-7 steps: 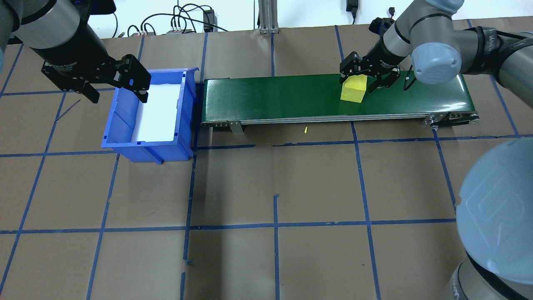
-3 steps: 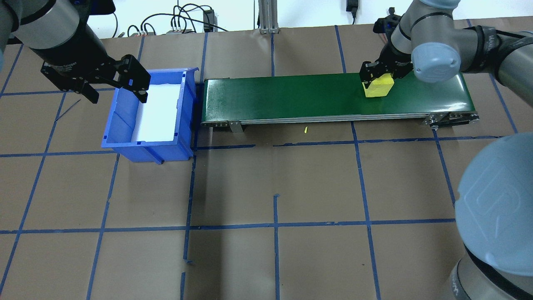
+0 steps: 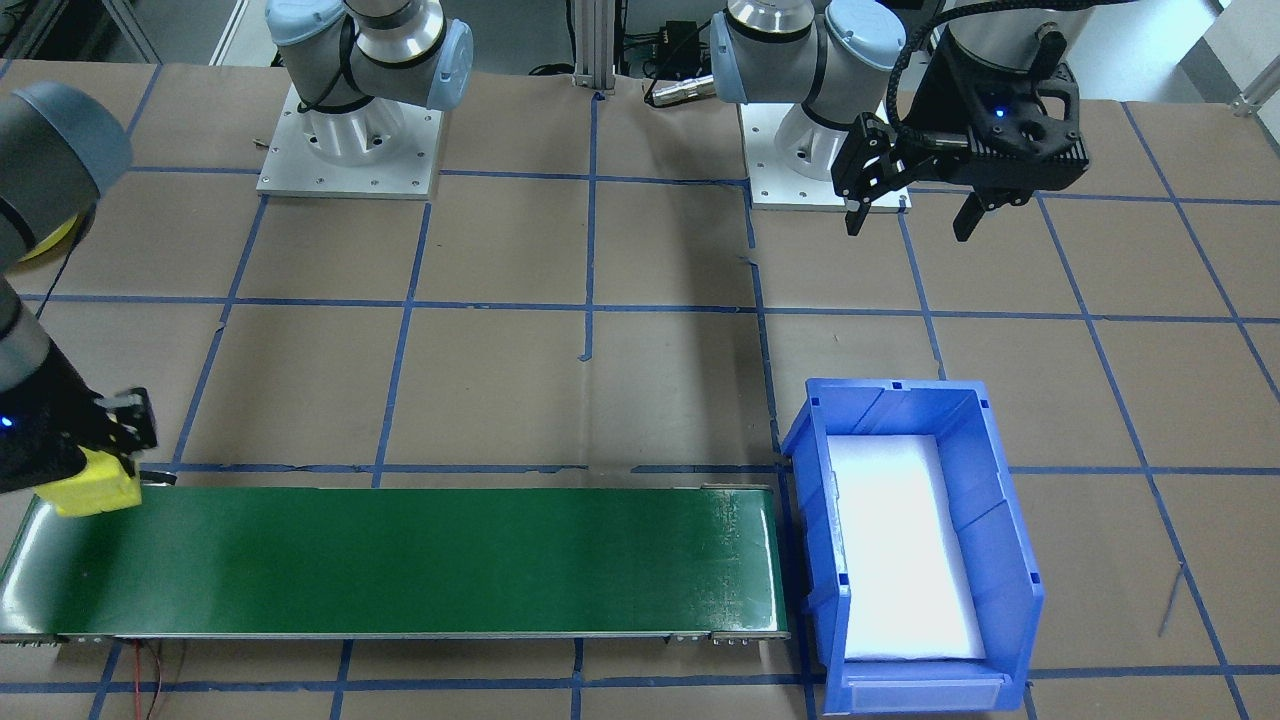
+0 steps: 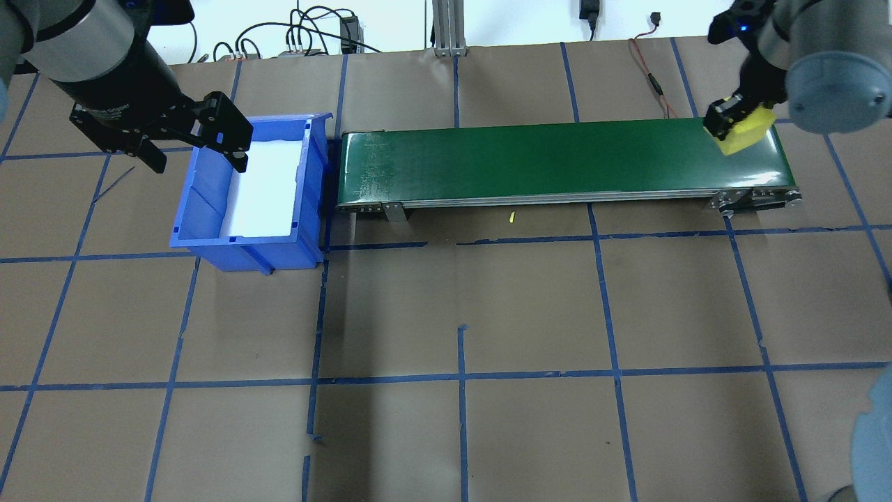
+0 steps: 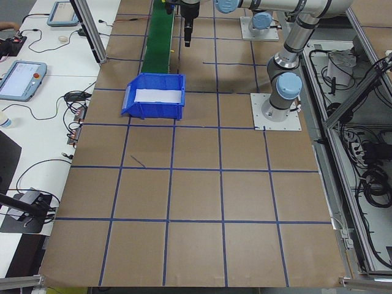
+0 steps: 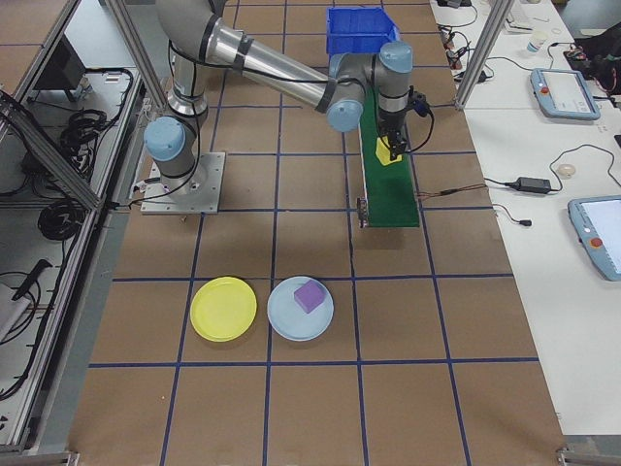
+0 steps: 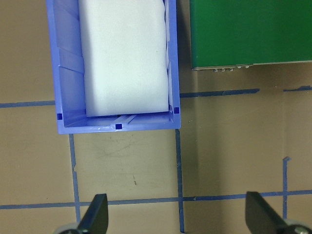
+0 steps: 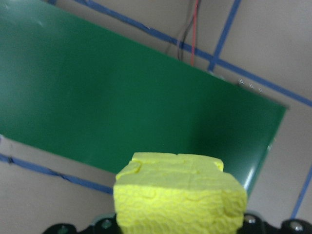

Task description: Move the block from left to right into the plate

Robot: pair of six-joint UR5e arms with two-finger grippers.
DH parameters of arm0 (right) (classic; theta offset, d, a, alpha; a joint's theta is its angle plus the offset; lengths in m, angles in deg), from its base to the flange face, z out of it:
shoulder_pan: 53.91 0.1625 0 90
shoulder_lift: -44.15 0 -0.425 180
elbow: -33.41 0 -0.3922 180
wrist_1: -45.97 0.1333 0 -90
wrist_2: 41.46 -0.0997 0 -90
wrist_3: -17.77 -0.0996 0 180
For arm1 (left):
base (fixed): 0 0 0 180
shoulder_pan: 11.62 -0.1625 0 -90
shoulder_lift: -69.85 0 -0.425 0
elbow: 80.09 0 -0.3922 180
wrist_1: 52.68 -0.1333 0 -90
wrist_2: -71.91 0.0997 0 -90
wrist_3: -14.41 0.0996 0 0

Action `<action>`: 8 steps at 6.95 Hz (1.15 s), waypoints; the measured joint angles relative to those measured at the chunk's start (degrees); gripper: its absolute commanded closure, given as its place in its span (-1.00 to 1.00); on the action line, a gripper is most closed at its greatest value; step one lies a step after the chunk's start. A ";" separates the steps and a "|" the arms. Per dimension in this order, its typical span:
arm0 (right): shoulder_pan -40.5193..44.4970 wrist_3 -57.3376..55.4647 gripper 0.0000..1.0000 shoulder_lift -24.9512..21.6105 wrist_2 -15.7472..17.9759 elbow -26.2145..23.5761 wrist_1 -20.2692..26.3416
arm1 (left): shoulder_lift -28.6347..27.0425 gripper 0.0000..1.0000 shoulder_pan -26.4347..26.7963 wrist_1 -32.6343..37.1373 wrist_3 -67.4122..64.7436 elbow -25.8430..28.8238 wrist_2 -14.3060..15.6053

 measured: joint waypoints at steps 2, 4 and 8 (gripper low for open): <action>-17.13 11.91 0.54 -4.71 0.12 -6.86 3.12 | -0.02 -1.00 0.01 0.00 0.00 0.00 -0.04; -34.11 22.66 0.56 -5.73 0.16 -9.48 3.72 | -0.02 -1.00 0.01 0.00 0.00 0.00 0.01; -53.57 28.54 -0.99 -5.46 0.62 -16.70 3.81 | -0.02 -1.00 0.01 0.00 -0.08 0.00 -0.04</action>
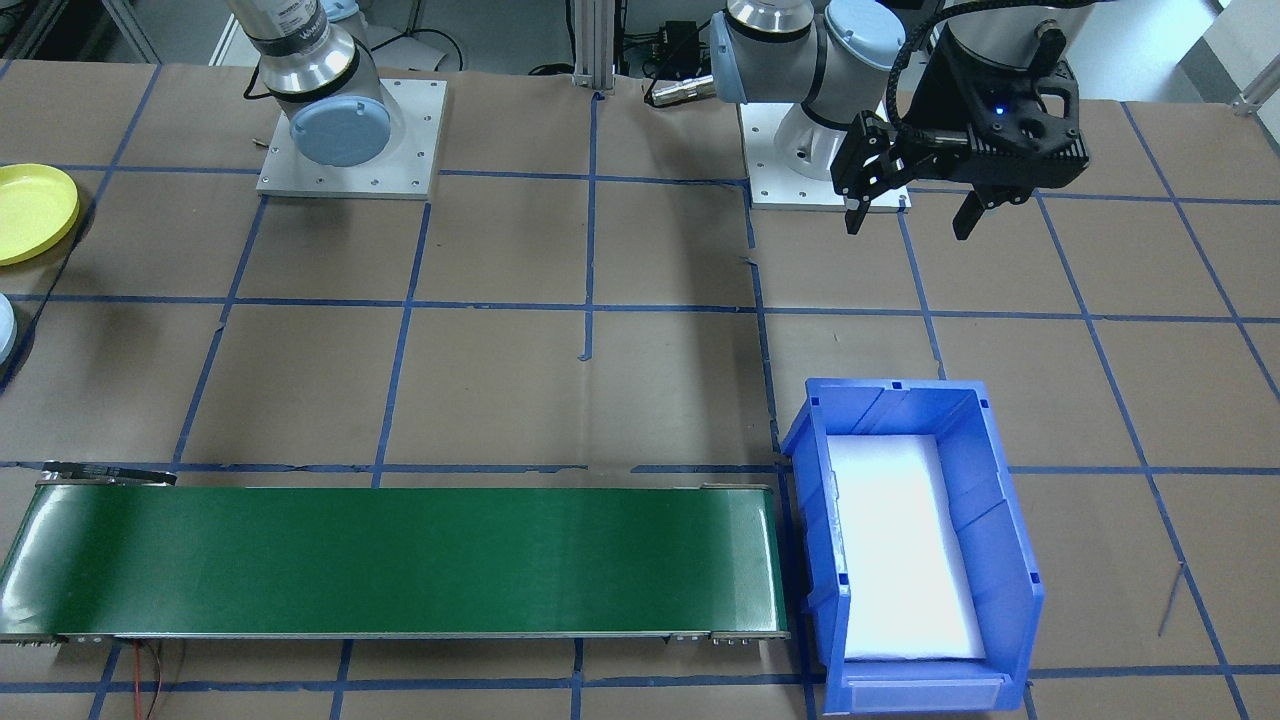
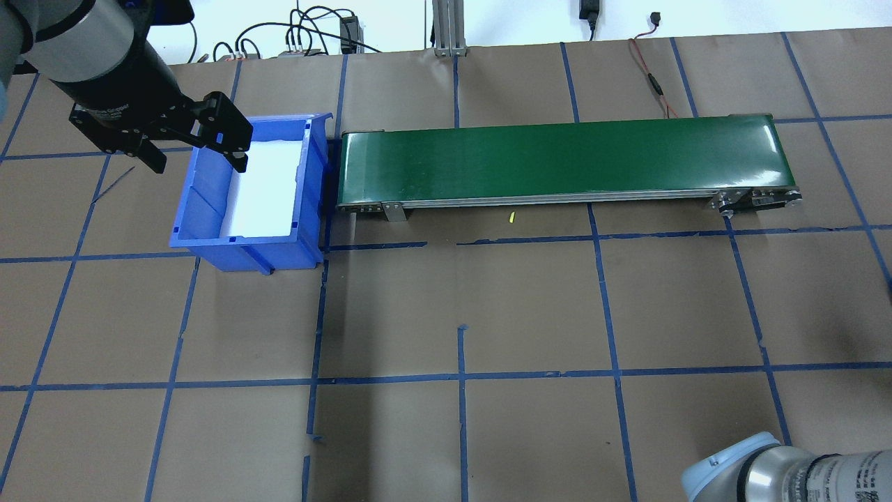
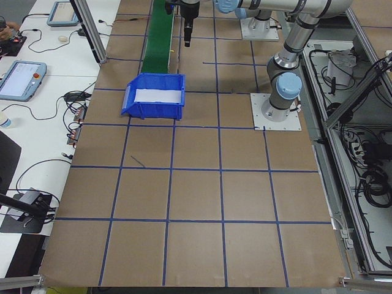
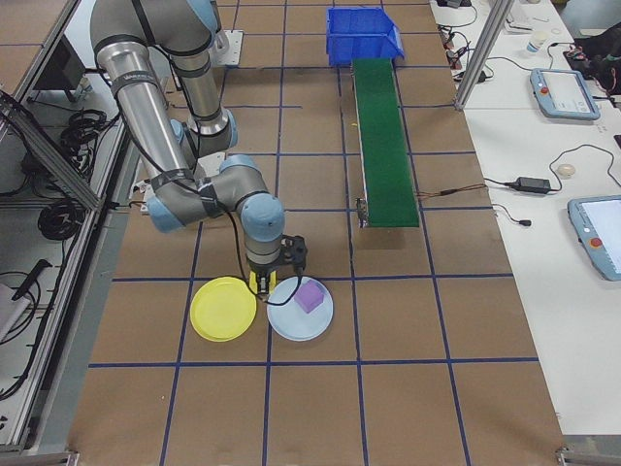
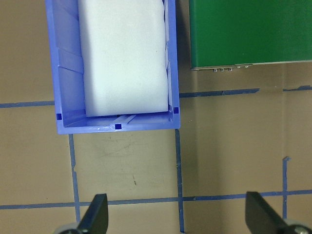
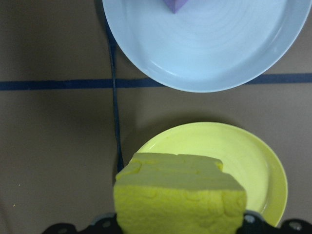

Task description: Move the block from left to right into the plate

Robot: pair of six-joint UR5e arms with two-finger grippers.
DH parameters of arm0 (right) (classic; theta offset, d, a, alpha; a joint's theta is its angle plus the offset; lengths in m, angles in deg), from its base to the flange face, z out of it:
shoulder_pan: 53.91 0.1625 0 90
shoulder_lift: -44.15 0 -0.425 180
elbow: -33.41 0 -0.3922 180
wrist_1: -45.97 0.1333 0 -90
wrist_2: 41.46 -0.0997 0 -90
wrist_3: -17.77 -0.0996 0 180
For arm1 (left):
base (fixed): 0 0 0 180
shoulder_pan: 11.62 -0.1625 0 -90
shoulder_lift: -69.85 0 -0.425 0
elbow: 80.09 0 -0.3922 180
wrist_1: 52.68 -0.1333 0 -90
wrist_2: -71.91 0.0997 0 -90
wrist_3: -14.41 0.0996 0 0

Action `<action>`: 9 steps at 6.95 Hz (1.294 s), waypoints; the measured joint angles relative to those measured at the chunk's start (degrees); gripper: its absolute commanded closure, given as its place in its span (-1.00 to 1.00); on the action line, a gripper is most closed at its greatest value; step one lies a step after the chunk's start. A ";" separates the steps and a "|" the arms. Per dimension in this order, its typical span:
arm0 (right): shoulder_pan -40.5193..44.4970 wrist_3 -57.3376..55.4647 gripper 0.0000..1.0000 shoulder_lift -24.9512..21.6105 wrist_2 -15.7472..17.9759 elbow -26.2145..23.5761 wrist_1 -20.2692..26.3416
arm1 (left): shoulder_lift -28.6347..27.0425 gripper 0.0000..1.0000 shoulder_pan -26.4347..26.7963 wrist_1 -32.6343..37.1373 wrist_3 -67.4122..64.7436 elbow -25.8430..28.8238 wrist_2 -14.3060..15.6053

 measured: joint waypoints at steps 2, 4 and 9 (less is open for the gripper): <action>-2.41 2.12 -1.00 1.72 0.56 -2.05 -0.04 | 0.00 -1.00 0.00 0.00 0.05 0.00 0.00; -2.87 4.71 -1.00 3.08 2.03 -1.61 -0.41 | 0.00 -1.00 0.00 0.00 0.08 0.00 0.03; 16.11 -3.23 -1.00 -1.40 0.19 1.65 0.68 | 0.00 -1.00 -0.09 0.00 0.08 0.05 0.04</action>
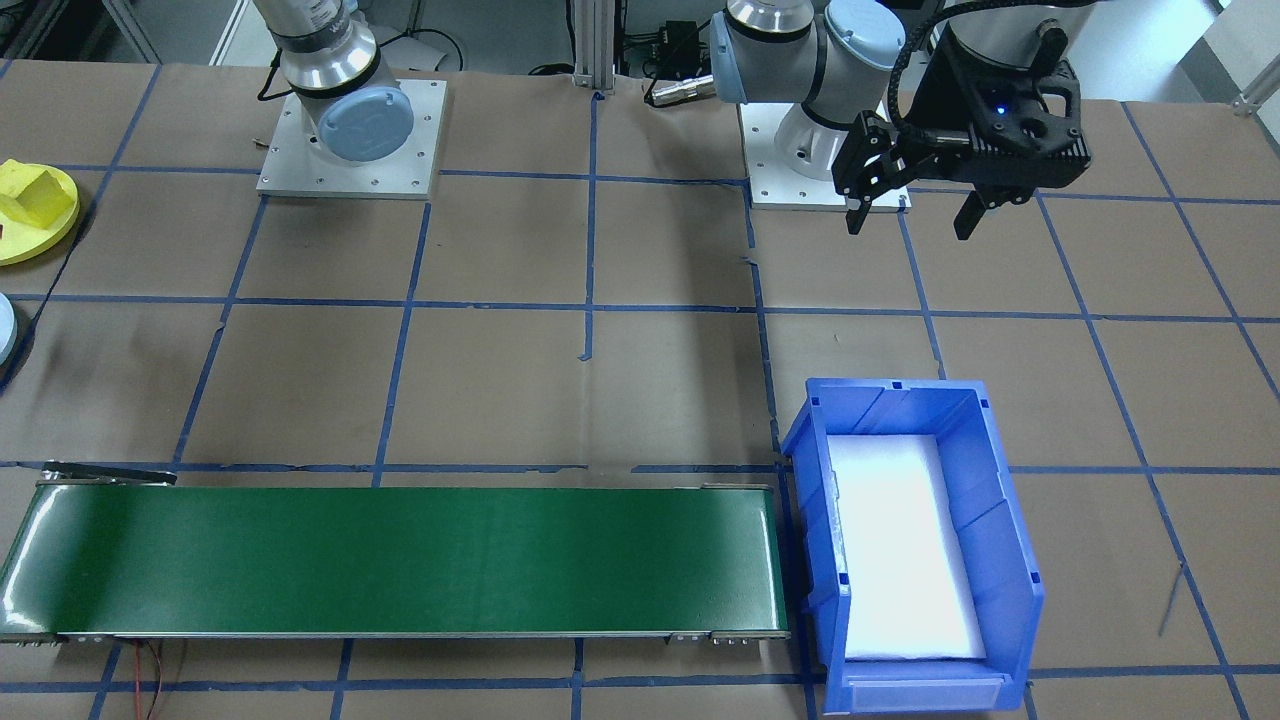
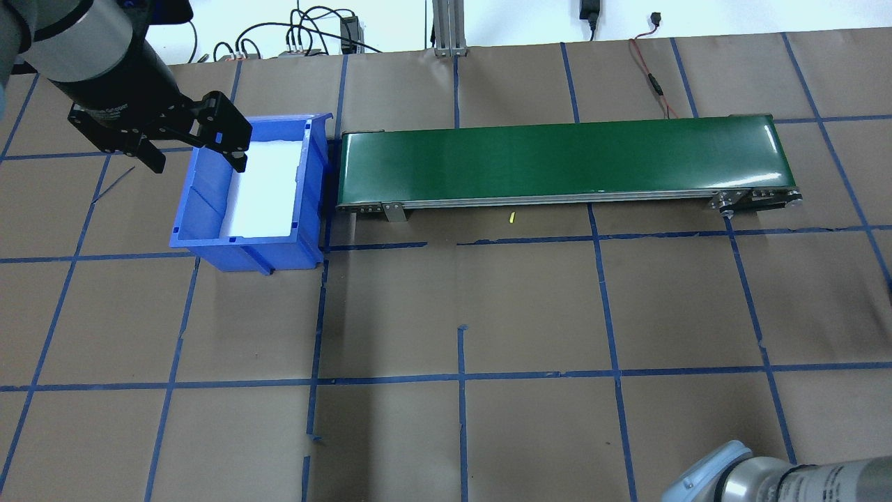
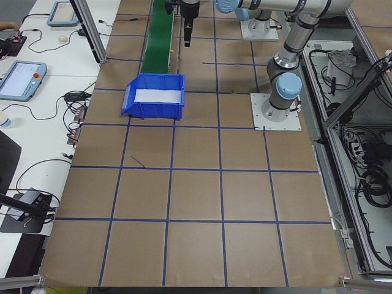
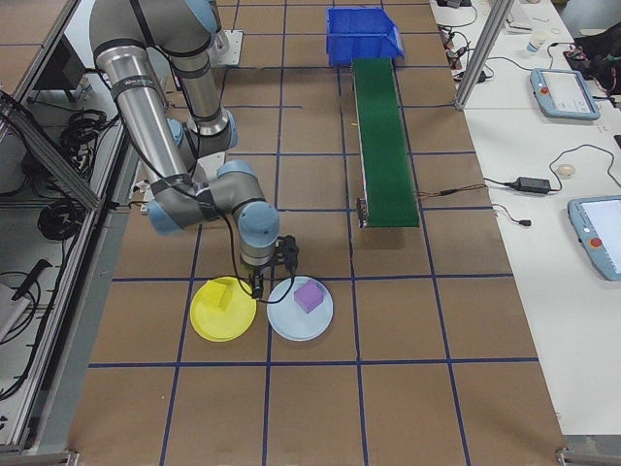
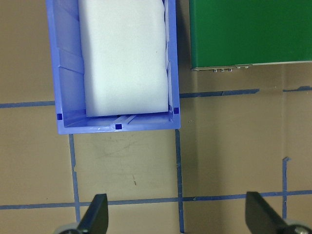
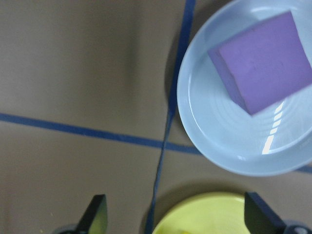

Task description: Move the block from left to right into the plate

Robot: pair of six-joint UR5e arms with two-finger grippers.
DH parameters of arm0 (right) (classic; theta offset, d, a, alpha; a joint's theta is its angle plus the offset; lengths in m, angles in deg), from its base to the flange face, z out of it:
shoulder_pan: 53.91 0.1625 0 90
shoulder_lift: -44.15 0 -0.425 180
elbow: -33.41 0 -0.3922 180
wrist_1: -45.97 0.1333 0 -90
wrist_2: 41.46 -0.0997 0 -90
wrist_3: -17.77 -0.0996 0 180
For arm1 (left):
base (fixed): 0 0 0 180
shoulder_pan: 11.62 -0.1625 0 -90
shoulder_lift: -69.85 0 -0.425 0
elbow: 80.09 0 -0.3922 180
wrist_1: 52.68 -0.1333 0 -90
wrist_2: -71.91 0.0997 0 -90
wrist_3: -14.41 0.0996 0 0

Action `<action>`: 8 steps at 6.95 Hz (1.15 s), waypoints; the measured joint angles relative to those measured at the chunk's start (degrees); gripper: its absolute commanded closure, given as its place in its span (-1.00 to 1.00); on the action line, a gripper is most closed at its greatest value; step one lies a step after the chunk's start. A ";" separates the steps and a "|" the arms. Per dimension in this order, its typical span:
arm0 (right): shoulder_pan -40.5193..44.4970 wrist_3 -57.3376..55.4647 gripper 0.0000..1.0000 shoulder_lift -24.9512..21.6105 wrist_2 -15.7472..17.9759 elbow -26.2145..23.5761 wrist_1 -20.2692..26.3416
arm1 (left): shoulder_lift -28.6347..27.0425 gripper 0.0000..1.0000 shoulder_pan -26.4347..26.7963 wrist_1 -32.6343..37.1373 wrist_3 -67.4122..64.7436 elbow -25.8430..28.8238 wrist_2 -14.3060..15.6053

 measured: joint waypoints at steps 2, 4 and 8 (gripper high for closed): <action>16.74 -15.25 -1.00 -0.41 -3.80 2.48 0.53 | 0.00 -1.00 -0.06 0.14 -0.12 0.45 0.21; 31.17 -32.89 -1.00 -1.99 -5.54 6.53 5.11 | 0.00 -1.00 -0.09 0.22 -0.17 0.60 0.21; 51.02 -58.42 -1.00 -9.86 -8.37 12.22 14.89 | 0.01 -1.00 -0.16 0.21 -0.10 0.57 0.19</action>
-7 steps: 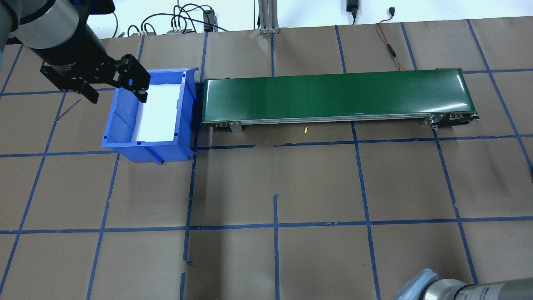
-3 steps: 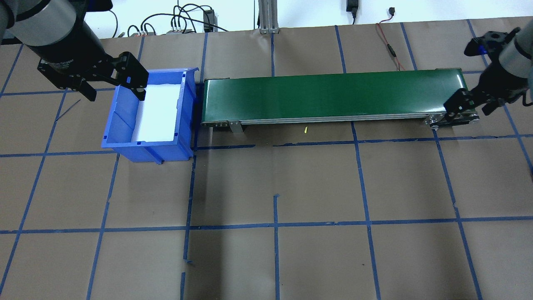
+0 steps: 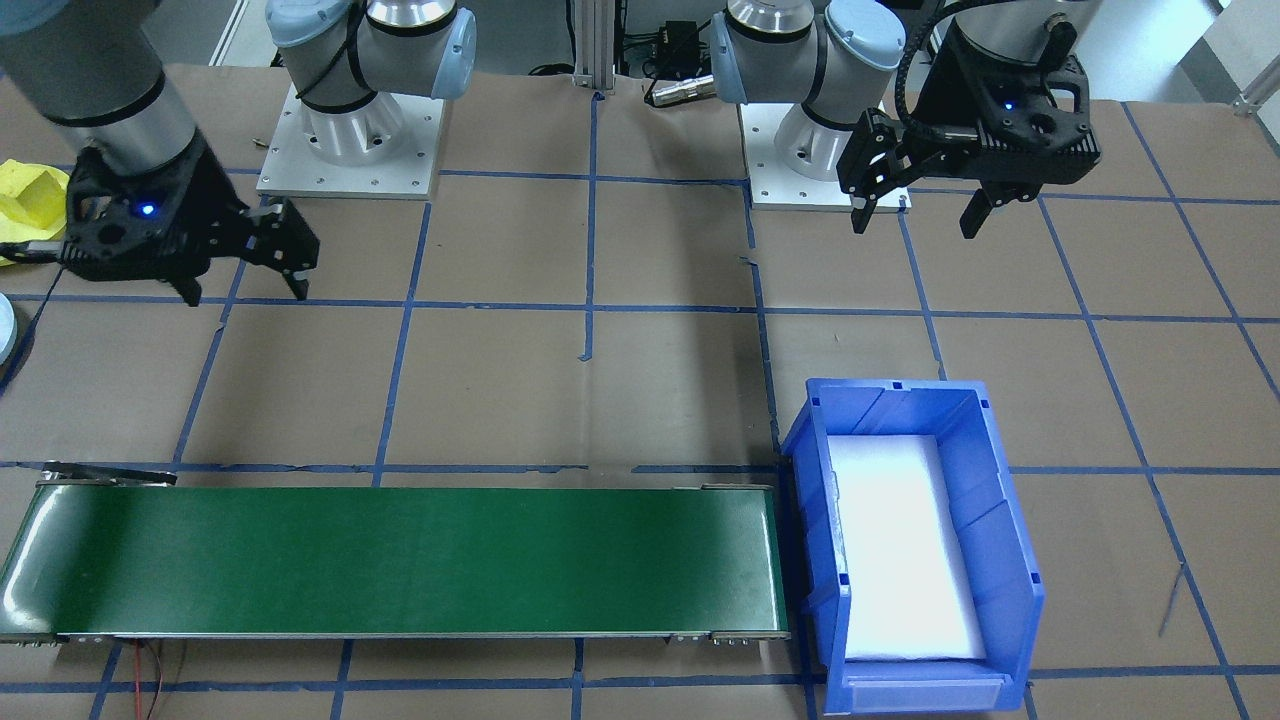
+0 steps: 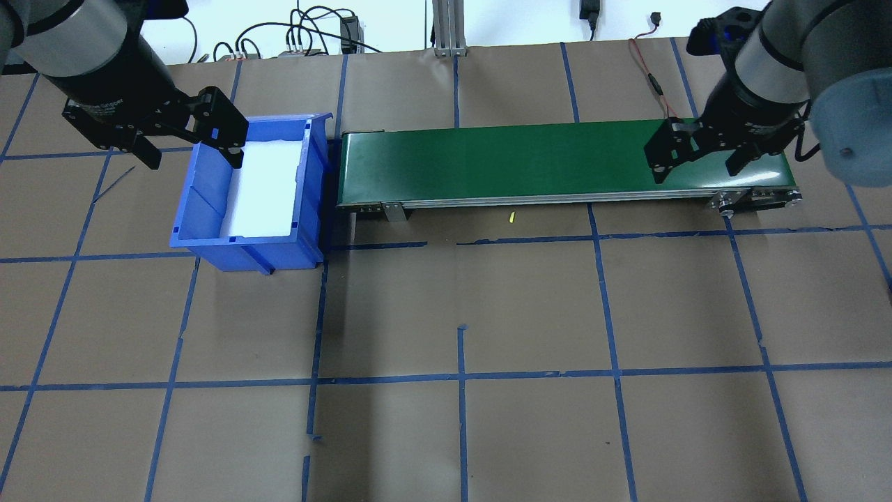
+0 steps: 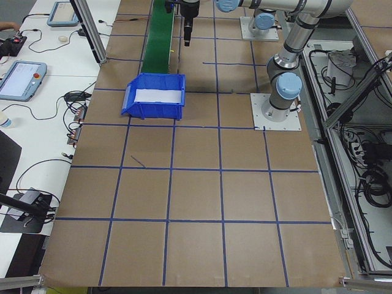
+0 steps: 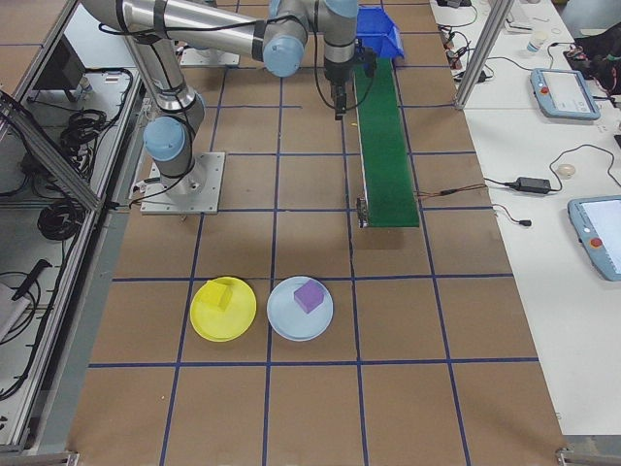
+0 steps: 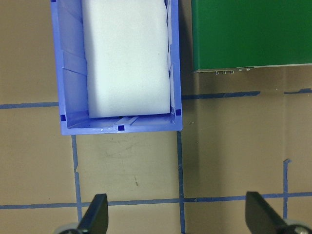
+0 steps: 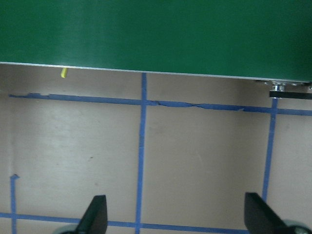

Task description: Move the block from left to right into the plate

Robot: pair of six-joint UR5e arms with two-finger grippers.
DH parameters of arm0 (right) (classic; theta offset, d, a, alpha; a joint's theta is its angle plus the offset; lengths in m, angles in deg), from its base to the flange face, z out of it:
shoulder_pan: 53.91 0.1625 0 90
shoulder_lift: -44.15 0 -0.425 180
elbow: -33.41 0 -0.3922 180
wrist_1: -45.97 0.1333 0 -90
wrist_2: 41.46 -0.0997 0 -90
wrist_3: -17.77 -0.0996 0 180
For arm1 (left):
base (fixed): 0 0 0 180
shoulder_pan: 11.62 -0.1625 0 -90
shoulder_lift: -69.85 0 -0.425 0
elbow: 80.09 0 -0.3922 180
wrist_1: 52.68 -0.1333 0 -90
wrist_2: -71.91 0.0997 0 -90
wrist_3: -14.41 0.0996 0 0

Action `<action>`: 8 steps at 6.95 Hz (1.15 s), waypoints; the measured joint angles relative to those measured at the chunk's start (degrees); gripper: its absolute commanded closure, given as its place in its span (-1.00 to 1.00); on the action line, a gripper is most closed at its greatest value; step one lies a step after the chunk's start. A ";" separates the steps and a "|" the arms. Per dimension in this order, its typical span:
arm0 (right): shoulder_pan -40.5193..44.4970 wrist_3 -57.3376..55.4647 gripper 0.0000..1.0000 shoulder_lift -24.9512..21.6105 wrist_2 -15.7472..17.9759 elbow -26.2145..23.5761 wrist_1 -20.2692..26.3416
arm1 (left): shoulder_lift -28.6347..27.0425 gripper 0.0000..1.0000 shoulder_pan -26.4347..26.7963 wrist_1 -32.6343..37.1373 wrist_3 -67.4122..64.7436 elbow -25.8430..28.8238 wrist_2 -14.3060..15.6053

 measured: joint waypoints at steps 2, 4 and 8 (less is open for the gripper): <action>5.32 -7.58 -1.00 -0.56 -1.26 1.38 2.39 | -0.01 -1.00 -0.02 -0.03 0.01 0.00 -0.01; 6.82 -11.40 -1.00 -0.20 -1.38 0.25 2.57 | -0.01 -1.00 -0.02 -0.04 0.01 0.00 -0.03; 5.70 -12.08 -1.00 0.20 -0.84 -0.09 2.55 | 0.00 -1.00 -0.02 -0.04 0.01 -0.01 0.01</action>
